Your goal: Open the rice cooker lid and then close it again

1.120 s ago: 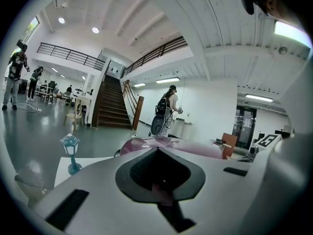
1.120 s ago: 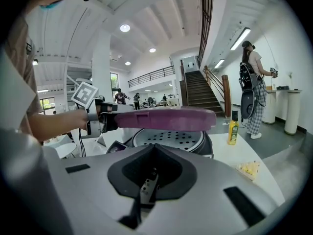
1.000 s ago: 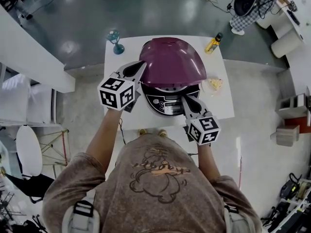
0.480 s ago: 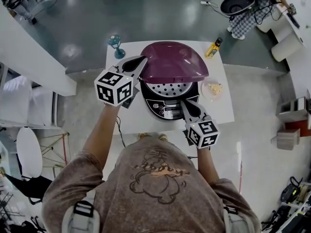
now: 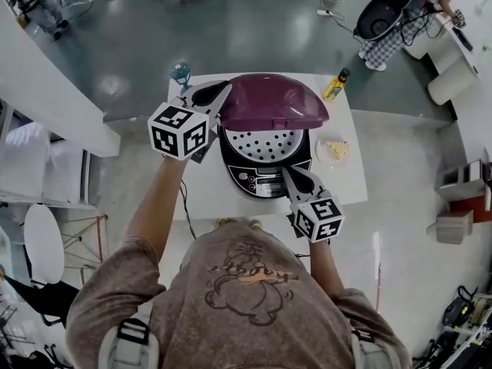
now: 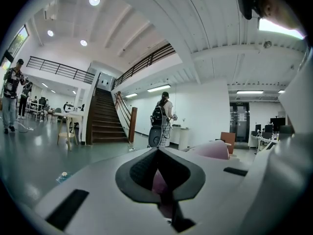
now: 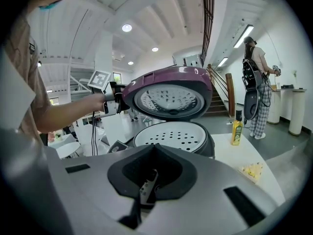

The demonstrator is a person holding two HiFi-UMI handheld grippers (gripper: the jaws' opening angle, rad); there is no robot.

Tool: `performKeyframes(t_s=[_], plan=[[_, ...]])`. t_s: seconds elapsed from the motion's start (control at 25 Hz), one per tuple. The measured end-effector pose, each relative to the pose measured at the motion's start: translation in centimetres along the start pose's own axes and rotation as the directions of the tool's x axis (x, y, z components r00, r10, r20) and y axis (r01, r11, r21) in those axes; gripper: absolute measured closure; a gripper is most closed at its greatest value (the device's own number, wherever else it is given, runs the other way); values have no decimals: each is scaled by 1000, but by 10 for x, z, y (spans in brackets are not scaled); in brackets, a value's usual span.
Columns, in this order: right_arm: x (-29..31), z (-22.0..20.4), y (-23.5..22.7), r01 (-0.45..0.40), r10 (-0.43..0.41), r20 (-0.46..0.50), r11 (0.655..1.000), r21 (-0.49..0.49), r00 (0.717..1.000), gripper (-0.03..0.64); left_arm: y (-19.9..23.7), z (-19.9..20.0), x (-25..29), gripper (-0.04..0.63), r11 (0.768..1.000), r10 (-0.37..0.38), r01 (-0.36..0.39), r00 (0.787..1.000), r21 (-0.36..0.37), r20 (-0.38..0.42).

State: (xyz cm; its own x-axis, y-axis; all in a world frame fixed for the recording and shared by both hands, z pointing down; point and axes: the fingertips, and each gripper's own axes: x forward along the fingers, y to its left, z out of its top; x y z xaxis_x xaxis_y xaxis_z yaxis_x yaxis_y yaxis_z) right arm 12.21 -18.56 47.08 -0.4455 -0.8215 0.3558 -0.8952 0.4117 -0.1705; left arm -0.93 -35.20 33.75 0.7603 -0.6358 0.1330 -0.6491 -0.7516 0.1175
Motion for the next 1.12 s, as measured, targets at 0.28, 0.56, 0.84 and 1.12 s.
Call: performKeyframes(t_s=[0.28,0.56,0.84,1.12], plan=[[3,2,-3,-3,3,-1,1000,-13,1000,612,13,11,10,575,1000,14,-14,999,13,29],[4,3,-5,-15,15,-8,1000,-6,1000,612,28,25,20,575,1000,24,-24,998,-6,64],[5,3,-6,-28,28,-14,1000,-7,1000,612,39,32,31,575,1000,25,-26,998,14,65],[4,4,-6,-32,32,-14,999,-6,999,612,55,39,39,575,999,50,-51,997,17,64]])
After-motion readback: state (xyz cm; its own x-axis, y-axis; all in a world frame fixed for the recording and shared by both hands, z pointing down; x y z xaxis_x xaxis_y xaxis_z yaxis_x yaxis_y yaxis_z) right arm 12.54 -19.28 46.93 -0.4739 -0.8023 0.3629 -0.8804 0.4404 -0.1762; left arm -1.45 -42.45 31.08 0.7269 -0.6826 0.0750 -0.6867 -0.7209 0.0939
